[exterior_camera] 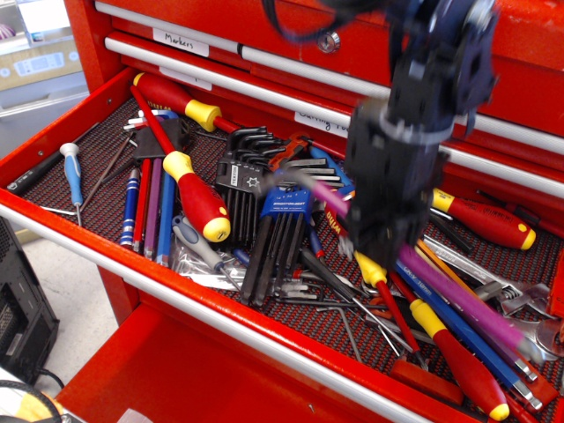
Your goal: Pick up violet Allen key
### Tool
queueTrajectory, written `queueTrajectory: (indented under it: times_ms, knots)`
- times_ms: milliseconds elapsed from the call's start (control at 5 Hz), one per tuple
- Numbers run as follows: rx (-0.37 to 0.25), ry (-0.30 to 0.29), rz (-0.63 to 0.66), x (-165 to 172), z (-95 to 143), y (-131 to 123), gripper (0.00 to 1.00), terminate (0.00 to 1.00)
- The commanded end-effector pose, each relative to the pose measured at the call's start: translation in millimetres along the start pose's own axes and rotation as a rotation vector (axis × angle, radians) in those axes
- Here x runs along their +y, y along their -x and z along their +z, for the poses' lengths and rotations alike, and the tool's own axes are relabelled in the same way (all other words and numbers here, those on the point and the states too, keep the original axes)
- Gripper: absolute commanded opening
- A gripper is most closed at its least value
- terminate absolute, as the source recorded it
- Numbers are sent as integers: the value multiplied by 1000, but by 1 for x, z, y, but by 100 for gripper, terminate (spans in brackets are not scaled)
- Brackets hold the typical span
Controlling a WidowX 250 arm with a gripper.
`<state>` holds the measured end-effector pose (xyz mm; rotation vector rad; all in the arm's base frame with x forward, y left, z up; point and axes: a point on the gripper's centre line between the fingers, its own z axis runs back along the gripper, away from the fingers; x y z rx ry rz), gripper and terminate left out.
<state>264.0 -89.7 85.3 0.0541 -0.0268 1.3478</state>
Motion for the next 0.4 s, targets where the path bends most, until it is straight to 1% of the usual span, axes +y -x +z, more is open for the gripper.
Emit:
queueTrajectory:
  times_ms: [0, 200]
  knots:
    - [-155, 43, 52, -11, 92, -33, 0, 0]
    - [-110, 53, 34, -17, 95, -33, 0, 100]
